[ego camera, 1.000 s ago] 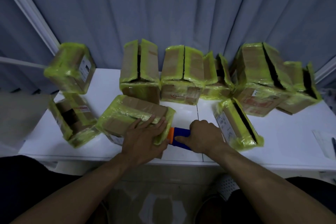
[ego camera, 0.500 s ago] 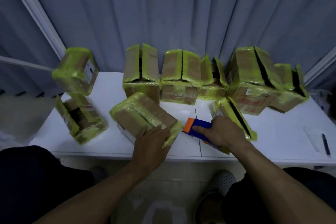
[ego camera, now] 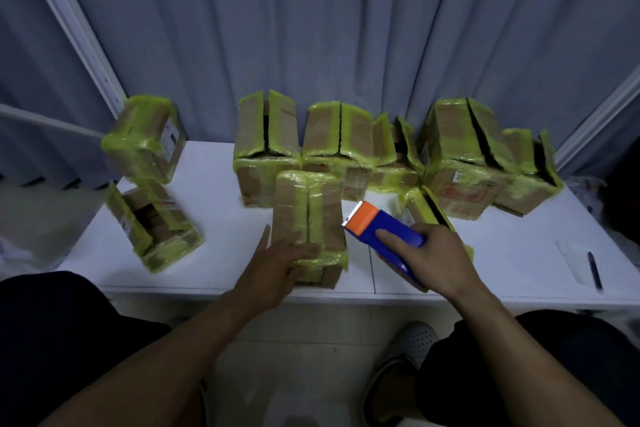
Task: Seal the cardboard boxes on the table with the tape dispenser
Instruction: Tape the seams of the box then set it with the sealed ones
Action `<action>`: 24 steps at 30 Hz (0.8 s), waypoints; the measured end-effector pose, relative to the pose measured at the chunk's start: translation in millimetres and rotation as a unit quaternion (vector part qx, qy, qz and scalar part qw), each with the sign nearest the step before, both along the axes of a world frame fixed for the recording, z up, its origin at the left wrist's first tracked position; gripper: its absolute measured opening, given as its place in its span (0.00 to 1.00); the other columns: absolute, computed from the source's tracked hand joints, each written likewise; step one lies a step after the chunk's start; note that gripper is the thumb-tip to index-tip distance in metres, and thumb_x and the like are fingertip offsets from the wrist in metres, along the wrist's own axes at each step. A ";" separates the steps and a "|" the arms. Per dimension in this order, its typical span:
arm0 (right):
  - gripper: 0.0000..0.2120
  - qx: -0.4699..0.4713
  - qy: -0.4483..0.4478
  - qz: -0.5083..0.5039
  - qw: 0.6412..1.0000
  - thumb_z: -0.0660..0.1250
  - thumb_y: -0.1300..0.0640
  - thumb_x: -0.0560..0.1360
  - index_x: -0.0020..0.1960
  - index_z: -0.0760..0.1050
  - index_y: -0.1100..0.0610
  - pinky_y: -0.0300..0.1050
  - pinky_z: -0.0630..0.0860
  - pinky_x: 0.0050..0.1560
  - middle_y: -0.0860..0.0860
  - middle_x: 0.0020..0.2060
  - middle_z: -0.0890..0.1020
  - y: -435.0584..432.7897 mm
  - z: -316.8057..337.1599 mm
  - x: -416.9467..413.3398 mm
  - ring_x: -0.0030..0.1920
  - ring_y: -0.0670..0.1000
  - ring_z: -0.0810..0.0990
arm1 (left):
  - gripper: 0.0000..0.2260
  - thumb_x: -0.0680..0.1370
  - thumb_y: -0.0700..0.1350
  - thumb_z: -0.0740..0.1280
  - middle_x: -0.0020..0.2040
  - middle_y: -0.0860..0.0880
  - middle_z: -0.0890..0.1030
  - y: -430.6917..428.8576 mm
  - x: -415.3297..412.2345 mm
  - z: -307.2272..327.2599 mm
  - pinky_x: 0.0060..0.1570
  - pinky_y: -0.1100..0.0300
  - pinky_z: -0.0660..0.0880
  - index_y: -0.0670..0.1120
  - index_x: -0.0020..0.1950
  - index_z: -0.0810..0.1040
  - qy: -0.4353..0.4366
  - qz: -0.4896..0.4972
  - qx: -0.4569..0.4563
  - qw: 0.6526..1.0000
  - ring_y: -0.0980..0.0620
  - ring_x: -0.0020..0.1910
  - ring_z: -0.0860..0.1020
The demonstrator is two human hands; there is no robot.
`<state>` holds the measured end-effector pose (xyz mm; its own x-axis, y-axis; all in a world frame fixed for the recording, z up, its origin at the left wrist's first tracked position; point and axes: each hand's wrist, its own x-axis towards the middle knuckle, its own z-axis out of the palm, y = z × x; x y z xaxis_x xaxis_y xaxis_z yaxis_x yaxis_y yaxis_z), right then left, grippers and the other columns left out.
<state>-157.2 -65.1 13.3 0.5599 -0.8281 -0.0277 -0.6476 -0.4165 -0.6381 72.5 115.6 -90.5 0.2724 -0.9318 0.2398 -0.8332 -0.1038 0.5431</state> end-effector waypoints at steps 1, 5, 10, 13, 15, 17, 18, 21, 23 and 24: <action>0.28 0.010 -0.020 0.013 1.000 0.72 0.32 0.71 0.35 0.79 0.59 0.42 0.73 0.34 0.52 0.28 0.79 3.5 -0.7 0.4 0.30 0.47 0.79 | 0.21 0.77 0.42 0.72 0.71 0.60 0.71 -0.1 -0.6 -0.2 0.75 0.46 0.32 0.60 0.66 0.76 -0.018 0.020 0.006 1.000 0.53 0.78 0.59; 0.28 0.055 -0.066 0.076 0.993 0.73 0.36 0.73 0.38 0.79 0.63 0.42 0.70 0.33 0.57 0.30 0.79 11.6 -6.0 1.0 0.31 0.53 0.79 | 0.24 0.78 0.47 0.69 0.73 0.64 0.63 -1.3 -14.6 17.3 0.76 0.48 0.34 0.60 0.73 0.70 0.005 0.067 0.045 0.997 0.58 0.77 0.56; 0.30 0.081 -0.100 0.135 0.982 0.72 0.32 0.71 0.38 0.77 0.61 0.45 0.67 0.35 0.58 0.31 0.76 16.9 -11.7 2.4 0.32 0.57 0.76 | 0.08 0.80 0.49 0.67 0.53 0.54 0.85 6.1 -20.9 86.3 0.57 0.56 0.78 0.52 0.56 0.84 0.435 0.173 -0.040 0.883 0.53 0.52 0.83; 0.22 0.113 -0.123 0.165 0.972 0.73 0.34 0.72 0.32 0.75 0.51 0.38 0.66 0.34 0.52 0.27 0.74 23.7 -11.0 4.4 0.28 0.50 0.73 | 0.09 0.79 0.49 0.67 0.49 0.51 0.86 16.4 -27.3 100.2 0.53 0.54 0.79 0.48 0.53 0.85 0.510 0.172 -0.029 0.843 0.48 0.49 0.84; 0.16 0.126 -0.130 0.186 0.966 0.74 0.41 0.72 0.32 0.75 0.47 0.35 0.66 0.34 0.49 0.27 0.74 27.3 -11.4 6.5 0.28 0.47 0.73 | 0.08 0.78 0.48 0.70 0.49 0.49 0.86 19.2 -31.0 98.7 0.53 0.50 0.79 0.48 0.53 0.85 0.536 0.169 -0.021 0.827 0.47 0.47 0.84; 0.14 0.133 -0.137 0.200 0.961 0.74 0.44 0.73 0.33 0.76 0.46 0.36 0.68 0.34 0.49 0.28 0.76 28.8 -13.1 7.7 0.29 0.47 0.75 | 0.06 0.77 0.46 0.72 0.49 0.49 0.86 18.9 -31.8 94.9 0.55 0.46 0.79 0.50 0.52 0.86 0.533 0.172 -0.007 0.829 0.48 0.48 0.84; 0.13 0.138 -0.142 0.201 0.959 0.74 0.44 0.72 0.33 0.77 0.46 0.35 0.69 0.34 0.49 0.28 0.77 29.6 -12.6 8.1 0.29 0.47 0.76 | 0.05 0.77 0.45 0.72 0.49 0.49 0.86 18.6 -30.7 92.2 0.55 0.45 0.80 0.51 0.51 0.86 0.526 0.177 -0.005 0.832 0.47 0.49 0.84; 0.13 0.149 -0.152 0.204 0.956 0.76 0.45 0.72 0.35 0.78 0.50 0.36 0.71 0.35 0.49 0.30 0.79 28.9 -13.3 9.5 0.31 0.47 0.78 | 0.05 0.77 0.43 0.72 0.48 0.48 0.86 18.4 -28.6 88.7 0.55 0.42 0.80 0.52 0.49 0.87 0.512 0.191 0.000 0.837 0.45 0.50 0.84; 0.14 0.150 -0.156 0.205 0.955 0.77 0.45 0.73 0.35 0.78 0.50 0.37 0.71 0.35 0.50 0.31 0.79 28.8 -14.5 10.5 0.32 0.49 0.78 | 0.05 0.77 0.43 0.72 0.49 0.47 0.85 18.2 -27.2 86.4 0.56 0.41 0.80 0.53 0.48 0.87 0.523 0.197 0.000 0.829 0.43 0.51 0.83; 0.14 0.151 -0.156 0.205 0.954 0.77 0.45 0.74 0.34 0.77 0.49 0.37 0.71 0.35 0.51 0.30 0.79 28.9 -15.2 11.4 0.31 0.49 0.78 | 0.05 0.78 0.44 0.71 0.49 0.47 0.85 18.1 -27.0 86.1 0.57 0.41 0.79 0.53 0.49 0.86 0.533 0.201 0.000 0.822 0.43 0.52 0.83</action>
